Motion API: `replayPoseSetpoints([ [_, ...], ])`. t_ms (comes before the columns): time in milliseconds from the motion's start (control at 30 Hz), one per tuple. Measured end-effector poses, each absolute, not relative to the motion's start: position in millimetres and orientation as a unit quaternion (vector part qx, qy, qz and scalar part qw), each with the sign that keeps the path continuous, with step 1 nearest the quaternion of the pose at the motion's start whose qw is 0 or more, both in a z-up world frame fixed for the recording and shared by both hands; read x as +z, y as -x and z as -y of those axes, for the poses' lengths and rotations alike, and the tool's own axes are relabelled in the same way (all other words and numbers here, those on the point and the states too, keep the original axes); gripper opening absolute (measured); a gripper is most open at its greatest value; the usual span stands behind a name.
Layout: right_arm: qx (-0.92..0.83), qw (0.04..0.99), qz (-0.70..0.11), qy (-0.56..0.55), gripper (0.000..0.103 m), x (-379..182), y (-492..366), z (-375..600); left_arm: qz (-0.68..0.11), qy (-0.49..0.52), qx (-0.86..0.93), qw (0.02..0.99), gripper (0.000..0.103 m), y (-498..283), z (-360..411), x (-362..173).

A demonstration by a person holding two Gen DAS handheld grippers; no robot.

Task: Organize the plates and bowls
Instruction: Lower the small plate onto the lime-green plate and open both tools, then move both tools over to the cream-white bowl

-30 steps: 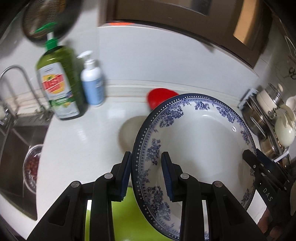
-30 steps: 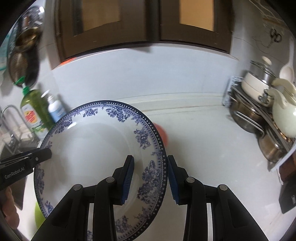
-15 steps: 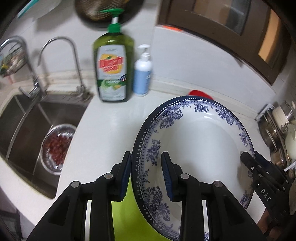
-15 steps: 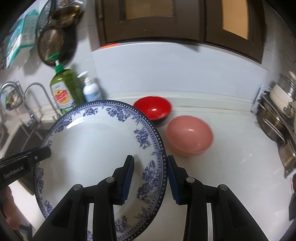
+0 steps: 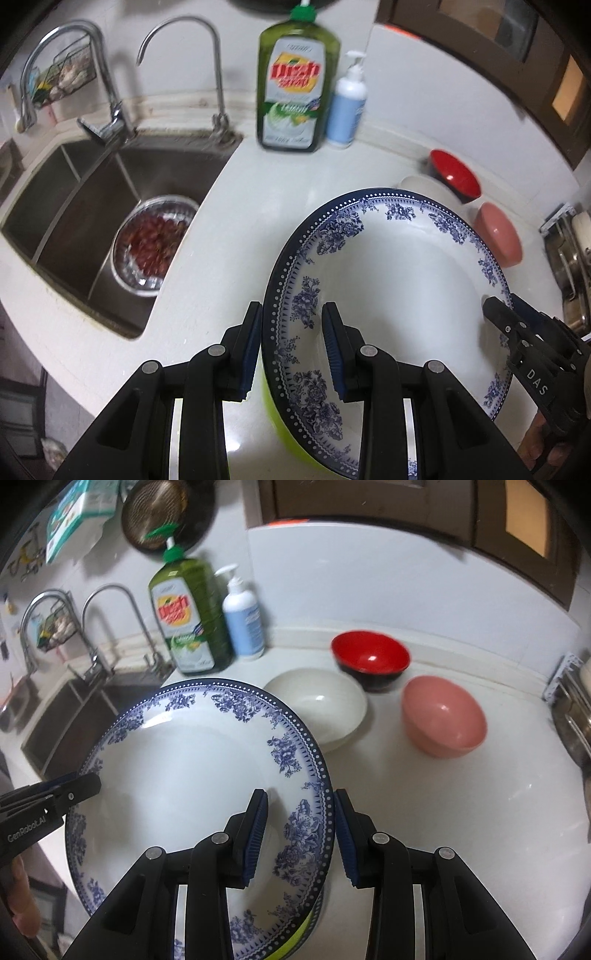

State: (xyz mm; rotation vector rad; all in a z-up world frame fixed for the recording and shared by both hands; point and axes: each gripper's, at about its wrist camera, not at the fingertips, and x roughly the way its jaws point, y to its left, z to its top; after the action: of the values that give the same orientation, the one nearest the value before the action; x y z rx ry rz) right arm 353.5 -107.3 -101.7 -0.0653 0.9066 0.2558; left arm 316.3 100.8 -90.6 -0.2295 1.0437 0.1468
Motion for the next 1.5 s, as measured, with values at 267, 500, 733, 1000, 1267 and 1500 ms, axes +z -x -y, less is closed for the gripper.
replayPoseSetpoints([
  [267, 0.130, 0.867, -0.479, 0.050, 0.038, -130.6, -353.7, 101.1, -0.542, 0.122, 0.069, 0.829, 0.032, -313.4, -102.2, -128.1],
  [500, 0.133, 0.852, -0.502, 0.060, 0.038, -147.5, -354.3, 99.6, -0.558, 0.126, 0.077, 0.816, 0.032, -312.2, -102.1, -146.0],
  [733, 0.138, 0.841, -0.519, 0.066, 0.038, -161.1, -355.3, 97.3, -0.565, 0.128, 0.081, 0.811, 0.032, -312.4, -100.6, -152.4],
  [1000, 0.133, 0.835, -0.530, 0.071, 0.039, -170.1, -355.8, 98.3, -0.573, 0.129, 0.077, 0.806, 0.032, -315.8, -100.6, -158.8],
  [1267, 0.134, 0.825, -0.545, 0.069, 0.039, -176.2, -360.0, 98.9, -0.587, 0.128, 0.067, 0.796, 0.038, -318.4, -98.4, -165.4],
  [1500, 0.146, 0.822, -0.545, 0.073, 0.055, -175.7, -358.5, 98.2, -0.572, 0.098, 0.067, 0.812, 0.060, -320.4, -94.4, -156.2],
])
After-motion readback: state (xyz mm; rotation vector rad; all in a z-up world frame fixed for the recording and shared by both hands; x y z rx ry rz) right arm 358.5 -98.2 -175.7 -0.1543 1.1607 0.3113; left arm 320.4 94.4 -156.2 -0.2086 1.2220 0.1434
